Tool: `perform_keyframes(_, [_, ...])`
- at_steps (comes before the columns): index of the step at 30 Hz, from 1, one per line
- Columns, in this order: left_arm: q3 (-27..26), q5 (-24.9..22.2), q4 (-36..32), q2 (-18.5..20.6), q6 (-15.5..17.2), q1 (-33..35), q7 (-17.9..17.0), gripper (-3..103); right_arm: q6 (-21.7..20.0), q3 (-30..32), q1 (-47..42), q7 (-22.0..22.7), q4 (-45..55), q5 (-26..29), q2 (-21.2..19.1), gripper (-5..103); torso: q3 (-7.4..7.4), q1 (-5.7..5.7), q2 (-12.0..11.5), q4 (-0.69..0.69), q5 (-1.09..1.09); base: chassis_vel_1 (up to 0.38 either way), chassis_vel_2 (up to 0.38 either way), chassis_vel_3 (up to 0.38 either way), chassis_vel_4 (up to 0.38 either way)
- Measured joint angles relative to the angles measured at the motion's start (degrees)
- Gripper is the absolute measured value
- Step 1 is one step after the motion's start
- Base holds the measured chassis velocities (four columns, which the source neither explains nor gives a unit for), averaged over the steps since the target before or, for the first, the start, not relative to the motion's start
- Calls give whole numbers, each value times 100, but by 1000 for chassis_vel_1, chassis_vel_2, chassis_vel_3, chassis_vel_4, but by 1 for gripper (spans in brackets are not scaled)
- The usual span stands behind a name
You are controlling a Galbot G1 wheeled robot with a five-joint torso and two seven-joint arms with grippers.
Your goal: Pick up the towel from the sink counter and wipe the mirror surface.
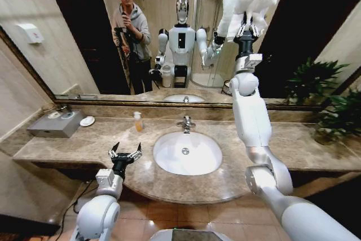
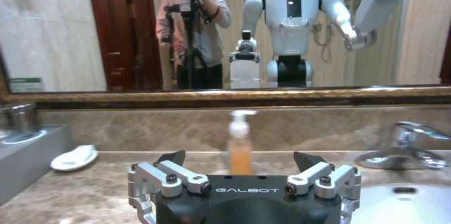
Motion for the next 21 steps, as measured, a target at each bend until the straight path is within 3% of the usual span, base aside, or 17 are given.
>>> perform_keyframes(7, [1, 0, 0, -3, 0, 1, -1, 100, 165, -98, 503, -185, -653, -246, 431, 9, 1, 2, -1, -6, 8, 40, 34, -9, -37])
perform_keyframes(14, [3, 0, 0, -4, 0, 0, 2, 100, 511, 83, 1191, -183, -1739, -930, 986, 9, 0, 0, 0, -14, 9, -74, -70, 24, 36])
perform_keyframes(21, [2, 0, 0, -2, 0, 1, 1, 100, 792, -406, 1148, -402, -1889, -1259, 1045, 9, 0, -1, 0, -1, 5, 0, 0, 0, 0])
